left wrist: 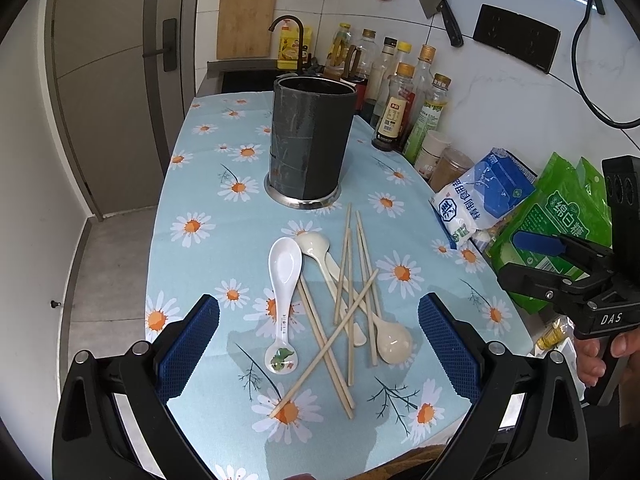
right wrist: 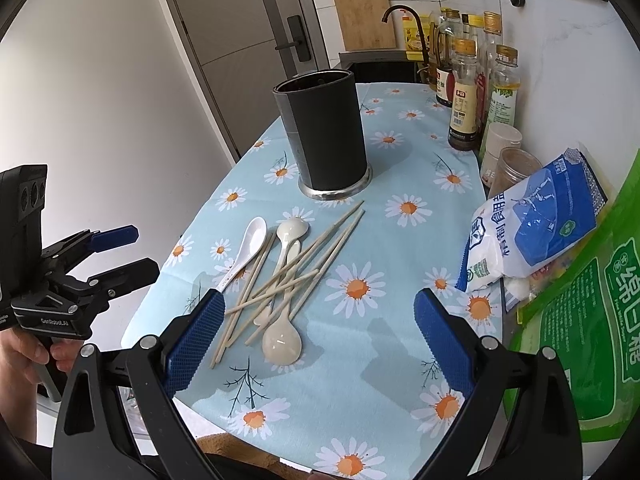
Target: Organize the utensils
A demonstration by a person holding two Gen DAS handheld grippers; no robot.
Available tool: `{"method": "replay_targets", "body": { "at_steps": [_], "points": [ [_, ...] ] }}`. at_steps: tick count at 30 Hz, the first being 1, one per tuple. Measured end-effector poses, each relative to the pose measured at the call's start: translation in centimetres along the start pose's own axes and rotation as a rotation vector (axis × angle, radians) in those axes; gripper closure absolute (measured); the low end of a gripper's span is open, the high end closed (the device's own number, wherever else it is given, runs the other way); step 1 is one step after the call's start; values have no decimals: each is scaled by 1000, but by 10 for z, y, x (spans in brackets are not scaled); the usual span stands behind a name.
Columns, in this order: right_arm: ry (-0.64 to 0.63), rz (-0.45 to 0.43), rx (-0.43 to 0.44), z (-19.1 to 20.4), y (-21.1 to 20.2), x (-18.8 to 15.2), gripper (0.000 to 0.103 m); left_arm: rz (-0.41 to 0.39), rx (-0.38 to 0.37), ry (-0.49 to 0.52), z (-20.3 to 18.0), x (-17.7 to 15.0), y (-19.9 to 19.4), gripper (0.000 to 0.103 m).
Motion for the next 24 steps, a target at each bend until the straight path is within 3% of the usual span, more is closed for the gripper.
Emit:
{"method": "replay_targets", "body": {
  "at_steps": [16,20,24],
  "points": [
    [65,1,-12,7,15,11,8,31,-62,-78,55,15,36,8],
    [90,-2,-13,10,18,14,9,59,-110,-75,64,16,55,23],
    [115,-2,-19,12,21,15,11,88,-172,-74,70,17,74,29]
  ]
}}
Point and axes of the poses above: each gripper's, at about its wrist camera, not at the fingertips, and y roughly the way its jaws point, z to its left, x to its top, the point moved 5 cm from there along y, roughly the way its jaws point, and after that the axes turned 11 degrees about y, right-handed, at the moved point
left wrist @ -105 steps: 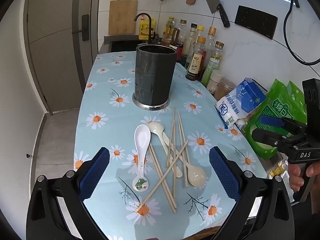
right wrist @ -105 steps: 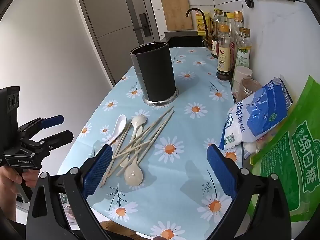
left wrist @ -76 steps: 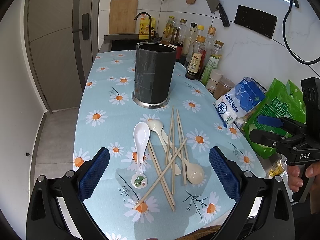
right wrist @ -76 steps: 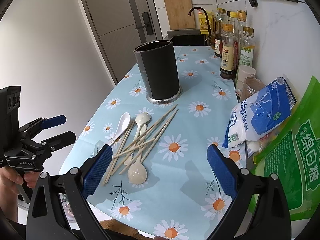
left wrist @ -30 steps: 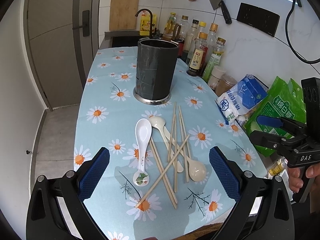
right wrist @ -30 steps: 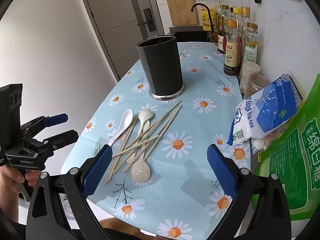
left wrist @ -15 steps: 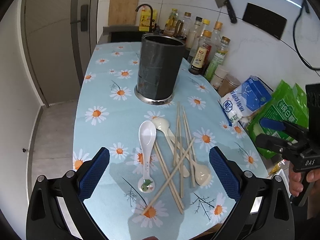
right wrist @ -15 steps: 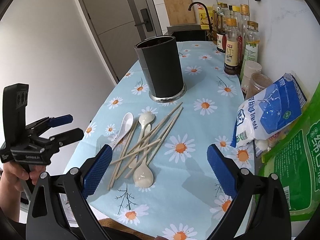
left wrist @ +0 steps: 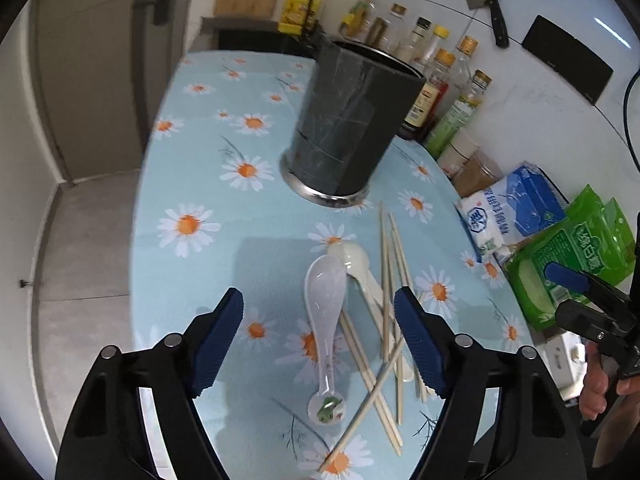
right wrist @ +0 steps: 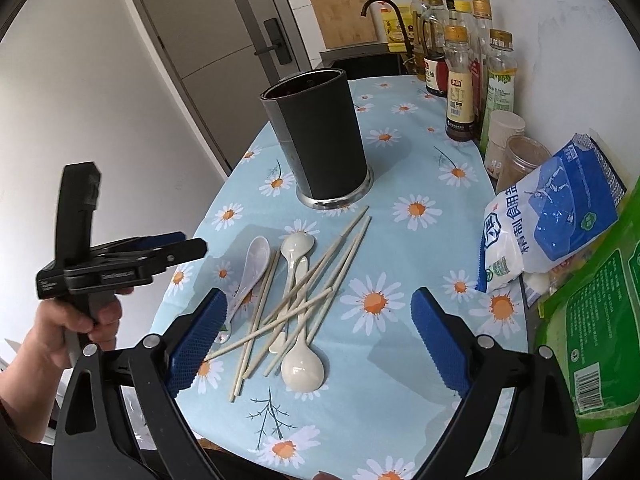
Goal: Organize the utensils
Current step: 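Lower the left tool onto the green-patterned white spoon and close it, then grasp a wooden chopstick with the right tool while the left tool holds the spoon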
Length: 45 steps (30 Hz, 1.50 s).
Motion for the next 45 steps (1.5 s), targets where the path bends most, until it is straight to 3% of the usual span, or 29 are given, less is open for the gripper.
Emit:
{"method": "replay_targets", "body": {
  "at_steps": [2,5,10,14,22,24,26,38,45],
  "points": [
    [14,-2,-5,0,0,0,11,32,-24,-4,5,1,12,40],
    [37,-6,-14,-2,0,0,11,72,-68,2,9,1,28,47],
    [83,2,-22,-6,1,-3,14,146,-109,8,16,0,55,51],
    [117,16,-27,-7,4,-7,18,201,-150,14,22,-3,72,62],
    [158,25,-43,-7,5,-16,23,230,-211,31,23,-1,84,85],
    [171,35,-39,-7,7,-17,24,229,-226,32,22,-1,85,86],
    [188,46,-28,-6,10,-19,25,228,-250,32,22,-1,85,94],
    [357,161,83,2,44,-28,37,209,-281,75,23,4,85,99],
    [589,238,183,-14,66,-31,53,184,-295,79,25,6,81,99]
  ]
}}
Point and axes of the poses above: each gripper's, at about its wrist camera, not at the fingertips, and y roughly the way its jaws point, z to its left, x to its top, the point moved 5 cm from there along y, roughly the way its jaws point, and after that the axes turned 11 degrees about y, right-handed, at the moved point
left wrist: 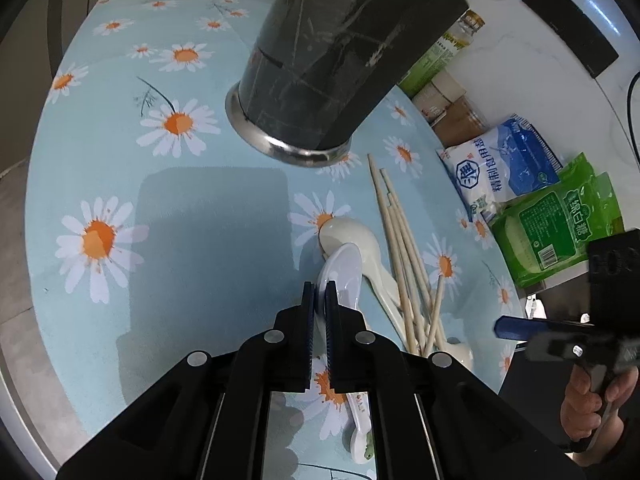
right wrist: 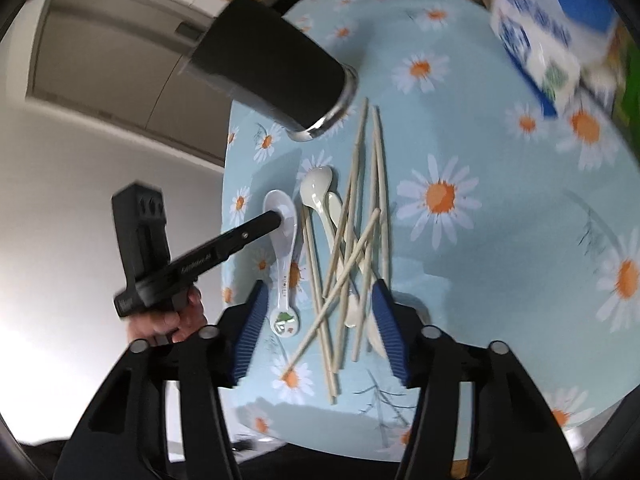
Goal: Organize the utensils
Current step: 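Grasp a wooden chopstick with the right tool while the left tool holds the spoon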
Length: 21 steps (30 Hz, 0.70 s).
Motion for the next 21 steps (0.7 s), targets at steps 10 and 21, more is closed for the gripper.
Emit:
{"method": "replay_targets", "body": {
  "at_steps": [10,21],
  "points": [
    [237,79,50,-18,29,16,70,-47,-26,-2,0,0,-32,99],
    [318,87,-21,-23,50,25,78,-63,-48,7,-3,-10,-43,99]
  ]
}}
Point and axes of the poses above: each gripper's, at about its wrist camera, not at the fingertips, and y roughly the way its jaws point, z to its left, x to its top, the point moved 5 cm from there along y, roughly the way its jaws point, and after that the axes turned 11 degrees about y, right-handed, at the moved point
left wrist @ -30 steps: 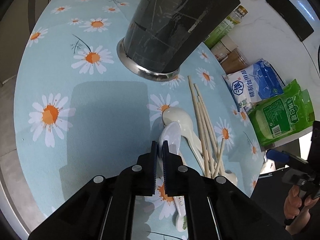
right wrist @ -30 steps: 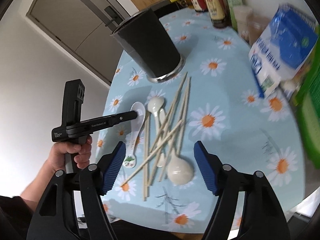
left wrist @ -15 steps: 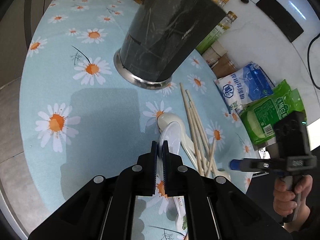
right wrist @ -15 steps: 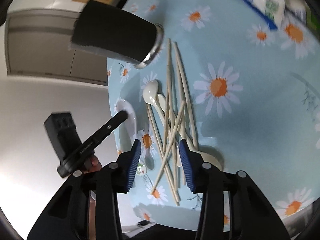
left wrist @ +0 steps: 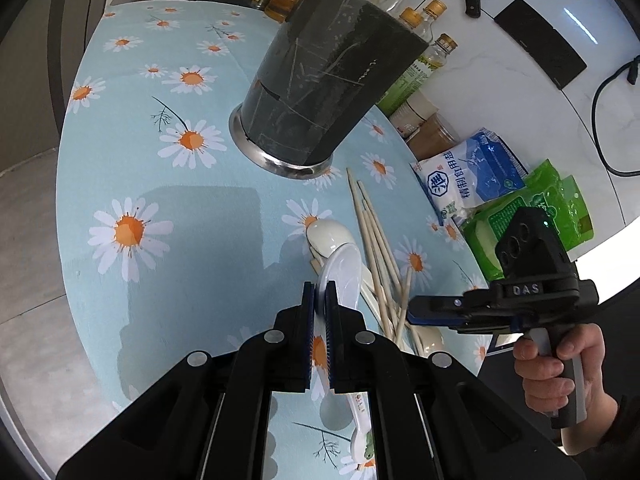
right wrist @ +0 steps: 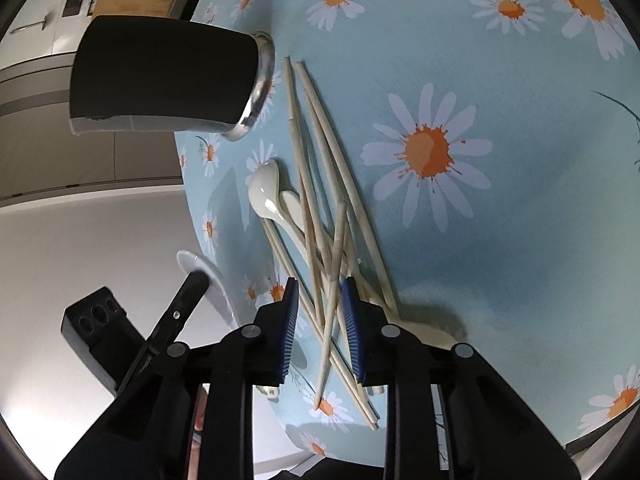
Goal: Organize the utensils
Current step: 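Grasp a wooden chopstick with the right tool while the left tool holds the spoon, then lift the spoon and chopstick and carry both over the black holder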
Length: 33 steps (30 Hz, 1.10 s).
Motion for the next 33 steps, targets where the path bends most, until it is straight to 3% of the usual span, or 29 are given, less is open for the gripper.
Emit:
{"method": "replay_targets", "body": {
  "at_steps": [5,11,24,33],
  "points": [
    [17,-5,-14,-1,10,0,83,-6,-8,9,-3,-1,-4,99],
    [4,-19,-41,-1,12,1,97,-13,-1,10,-4,-4,-7,99],
    [-57,-8,-13,3,8,2,97,-30,26,-7,-7,-6,-14,99],
    [-304,-57,30,42,-28,4,97,-104,129,9,-25,14,-31,99]
  ]
}}
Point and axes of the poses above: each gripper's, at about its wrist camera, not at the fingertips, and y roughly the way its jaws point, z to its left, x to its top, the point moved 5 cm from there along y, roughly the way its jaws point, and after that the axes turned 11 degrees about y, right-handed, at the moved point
